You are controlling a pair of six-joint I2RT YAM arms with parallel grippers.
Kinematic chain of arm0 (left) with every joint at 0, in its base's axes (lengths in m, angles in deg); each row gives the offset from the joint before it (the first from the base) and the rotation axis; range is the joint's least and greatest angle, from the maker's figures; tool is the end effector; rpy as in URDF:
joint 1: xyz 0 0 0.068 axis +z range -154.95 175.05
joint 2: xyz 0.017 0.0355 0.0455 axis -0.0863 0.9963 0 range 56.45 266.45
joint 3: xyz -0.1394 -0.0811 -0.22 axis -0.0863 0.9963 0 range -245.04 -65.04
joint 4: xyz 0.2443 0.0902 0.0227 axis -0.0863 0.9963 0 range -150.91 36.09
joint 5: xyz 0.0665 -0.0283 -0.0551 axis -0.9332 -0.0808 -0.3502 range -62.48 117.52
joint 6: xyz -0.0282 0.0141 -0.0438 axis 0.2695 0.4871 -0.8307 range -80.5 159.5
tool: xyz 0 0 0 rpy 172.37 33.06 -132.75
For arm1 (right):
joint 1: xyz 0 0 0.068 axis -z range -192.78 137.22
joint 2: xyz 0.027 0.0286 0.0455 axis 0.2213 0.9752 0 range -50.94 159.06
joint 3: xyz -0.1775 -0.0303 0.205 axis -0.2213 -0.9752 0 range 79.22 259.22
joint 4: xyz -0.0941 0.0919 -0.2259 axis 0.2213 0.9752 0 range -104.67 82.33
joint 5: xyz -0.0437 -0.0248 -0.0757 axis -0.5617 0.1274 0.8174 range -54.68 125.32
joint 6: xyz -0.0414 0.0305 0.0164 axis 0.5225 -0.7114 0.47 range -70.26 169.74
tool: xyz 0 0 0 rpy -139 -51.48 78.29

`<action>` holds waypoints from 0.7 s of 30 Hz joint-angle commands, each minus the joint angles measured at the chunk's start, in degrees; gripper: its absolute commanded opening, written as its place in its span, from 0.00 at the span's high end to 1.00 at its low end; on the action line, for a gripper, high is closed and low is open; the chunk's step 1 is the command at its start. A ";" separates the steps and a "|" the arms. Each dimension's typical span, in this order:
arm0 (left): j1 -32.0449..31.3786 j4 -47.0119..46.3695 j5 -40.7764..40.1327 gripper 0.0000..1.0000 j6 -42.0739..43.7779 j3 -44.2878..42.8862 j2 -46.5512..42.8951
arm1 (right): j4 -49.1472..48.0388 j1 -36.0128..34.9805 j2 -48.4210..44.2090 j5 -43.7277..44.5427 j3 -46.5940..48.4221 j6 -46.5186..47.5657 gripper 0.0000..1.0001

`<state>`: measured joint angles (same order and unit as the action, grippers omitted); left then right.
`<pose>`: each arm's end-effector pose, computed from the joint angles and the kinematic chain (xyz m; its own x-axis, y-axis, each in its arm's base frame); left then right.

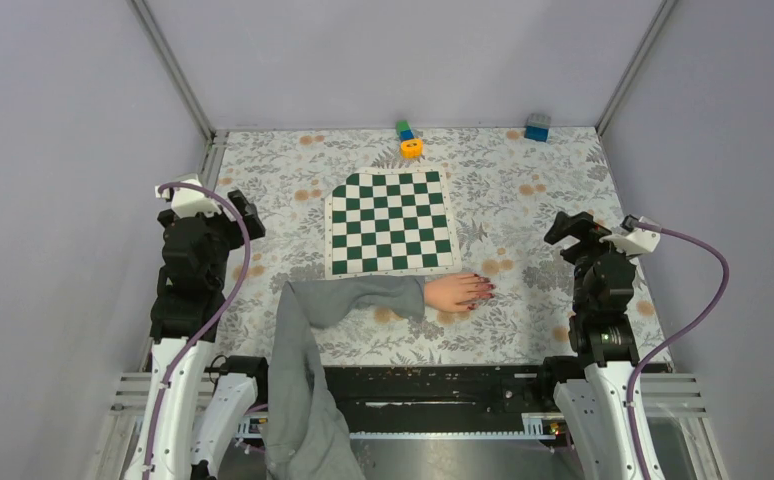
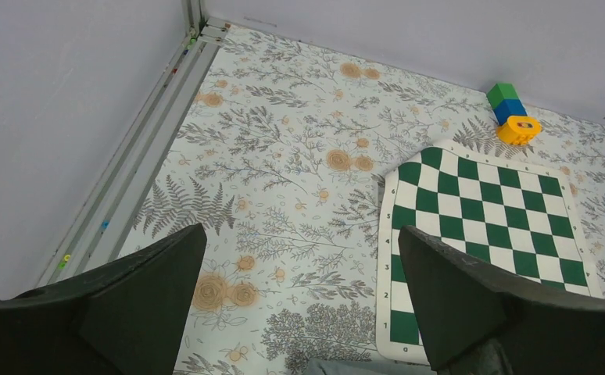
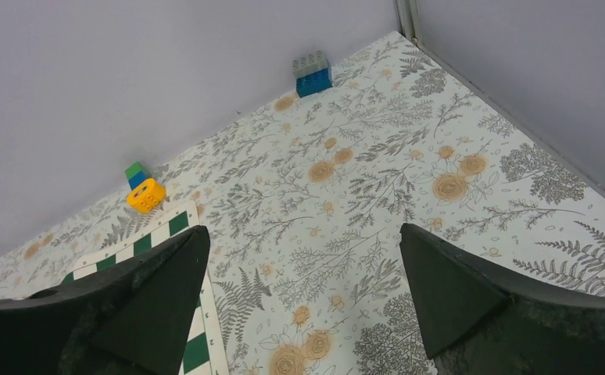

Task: Paint the nails
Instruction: Pick up the nail polish bottle from the center of the board.

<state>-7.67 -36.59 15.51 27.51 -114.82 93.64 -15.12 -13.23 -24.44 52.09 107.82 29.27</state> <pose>0.1424 0.0007 0.3628 -0.1660 -0.1955 -0.9666 -0.1959 0.9672 -0.1619 0.1343 -0.0093 0.3050 0.1400 0.3358 -0.9315 0.2476 0.8990 0.3613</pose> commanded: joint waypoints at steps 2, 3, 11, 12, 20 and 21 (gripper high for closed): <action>0.28 -2.23 -1.11 0.01 -0.58 -2.13 -0.12 | 3.06 0.21 0.91 2.22 2.12 -0.31 0.01; 0.26 -2.25 -1.35 0.01 -0.54 -2.08 -0.25 | 3.69 0.19 1.18 2.52 2.48 -0.33 0.00; 0.26 -2.66 -4.42 0.01 -0.36 -1.43 -0.40 | 6.05 0.18 1.04 1.50 3.57 0.81 0.01; 0.26 -3.10 -3.95 0.01 -0.16 -1.19 -0.21 | 6.21 0.18 0.94 1.04 3.59 1.05 0.00; -1.14 5.36 1.62 0.01 -0.21 -16.66 10.85 | 15.53 0.18 4.42 0.13 8.86 -0.24 0.00; -1.49 4.21 2.75 0.01 -0.57 -16.79 10.82 | 16.33 0.18 4.75 0.21 9.11 -0.66 0.01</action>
<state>-8.11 -31.35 14.22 27.79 -126.36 103.78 -3.43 -13.21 -20.96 52.29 113.09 29.47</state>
